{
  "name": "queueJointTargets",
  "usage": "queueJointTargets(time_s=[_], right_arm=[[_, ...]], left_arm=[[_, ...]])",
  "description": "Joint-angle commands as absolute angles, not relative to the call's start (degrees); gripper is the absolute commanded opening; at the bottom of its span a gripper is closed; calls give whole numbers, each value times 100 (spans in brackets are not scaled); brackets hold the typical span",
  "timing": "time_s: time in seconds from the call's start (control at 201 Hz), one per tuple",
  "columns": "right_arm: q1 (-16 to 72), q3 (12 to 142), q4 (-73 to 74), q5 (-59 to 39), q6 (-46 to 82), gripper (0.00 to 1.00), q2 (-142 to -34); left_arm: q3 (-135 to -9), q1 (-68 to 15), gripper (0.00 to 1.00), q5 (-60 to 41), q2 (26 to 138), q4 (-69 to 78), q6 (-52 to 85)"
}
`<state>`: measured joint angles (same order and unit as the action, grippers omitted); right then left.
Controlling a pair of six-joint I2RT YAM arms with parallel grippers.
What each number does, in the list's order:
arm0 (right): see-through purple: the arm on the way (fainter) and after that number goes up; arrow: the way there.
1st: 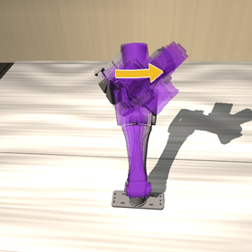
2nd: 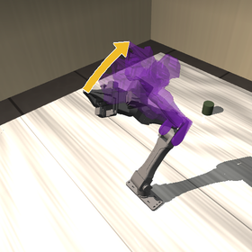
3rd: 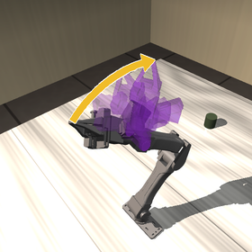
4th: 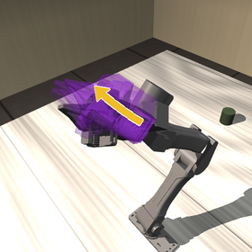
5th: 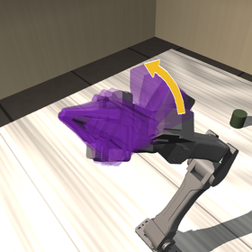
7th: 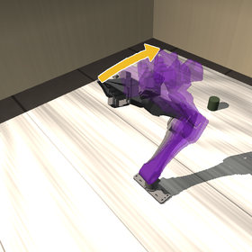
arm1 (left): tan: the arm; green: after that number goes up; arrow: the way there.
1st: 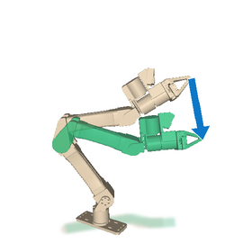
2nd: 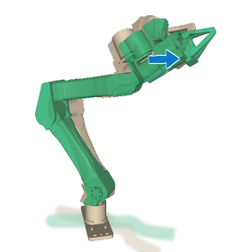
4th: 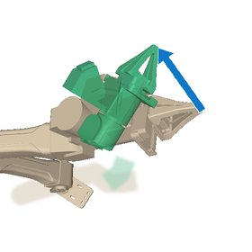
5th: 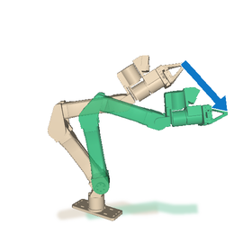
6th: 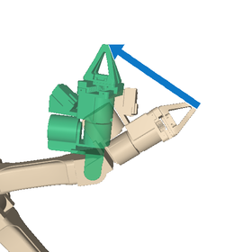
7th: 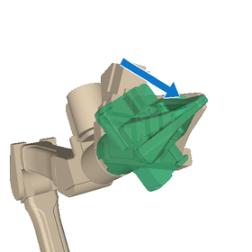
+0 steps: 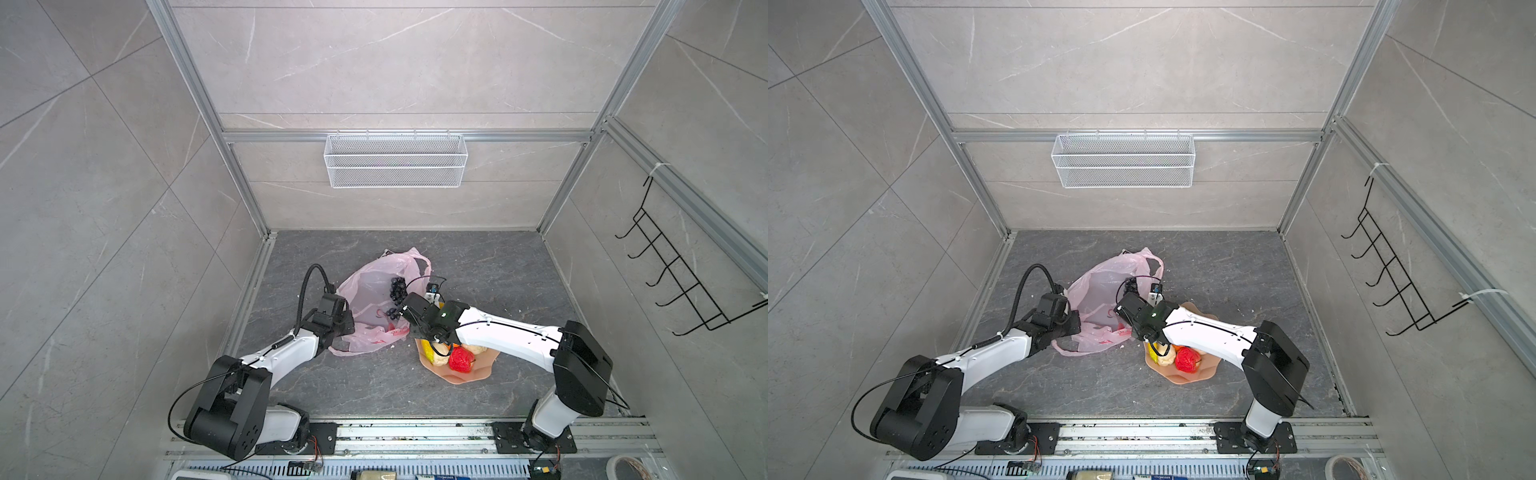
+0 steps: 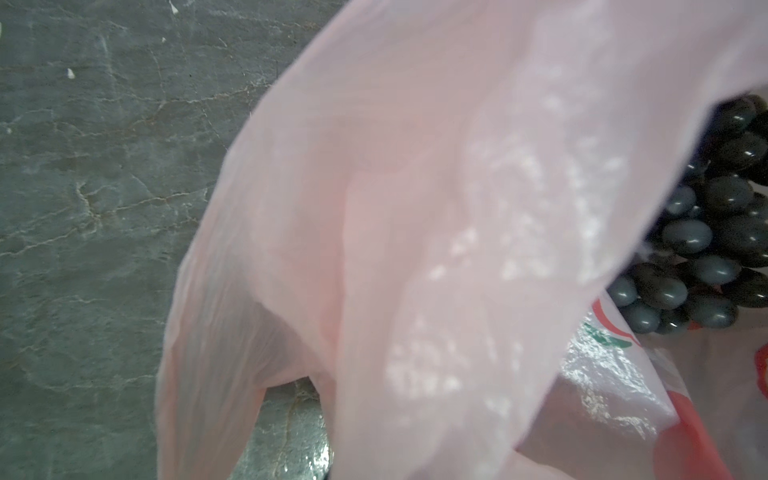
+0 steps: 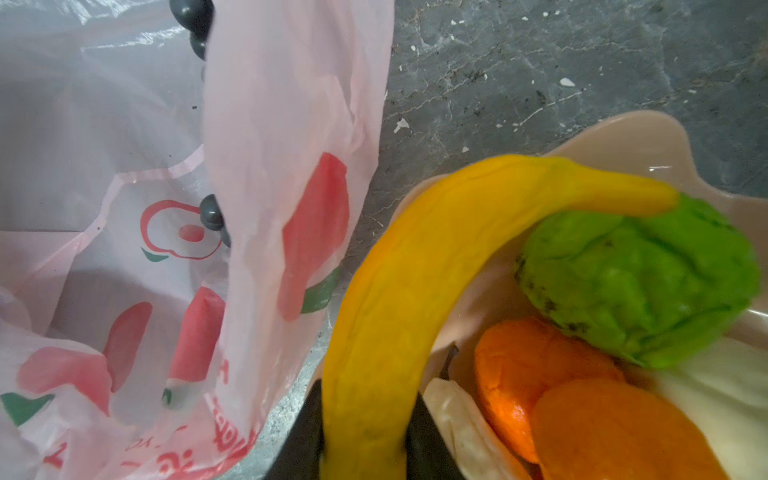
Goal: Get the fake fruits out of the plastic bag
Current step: 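Lower the banana into the bowl and open the right gripper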
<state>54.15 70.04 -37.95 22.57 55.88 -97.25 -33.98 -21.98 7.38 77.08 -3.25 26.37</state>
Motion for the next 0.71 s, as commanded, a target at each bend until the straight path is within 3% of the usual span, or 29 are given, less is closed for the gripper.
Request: queueJointTargets(time_s=[0.0,0.209,0.702], right_arm=[[5467,7146,-4022,2435,5520,13,-9882],[5462,7155,-4026,2417,5528,19,-10011],[5467,7163,-4115,2474,5517,43,-9893]], left_arm=[[-3588,-2197,0,773,7726,-359,2503],[-3602,-2197,0,765,7734,-355,2505],[-3595,-2198,0,822,7729,-365,2496]])
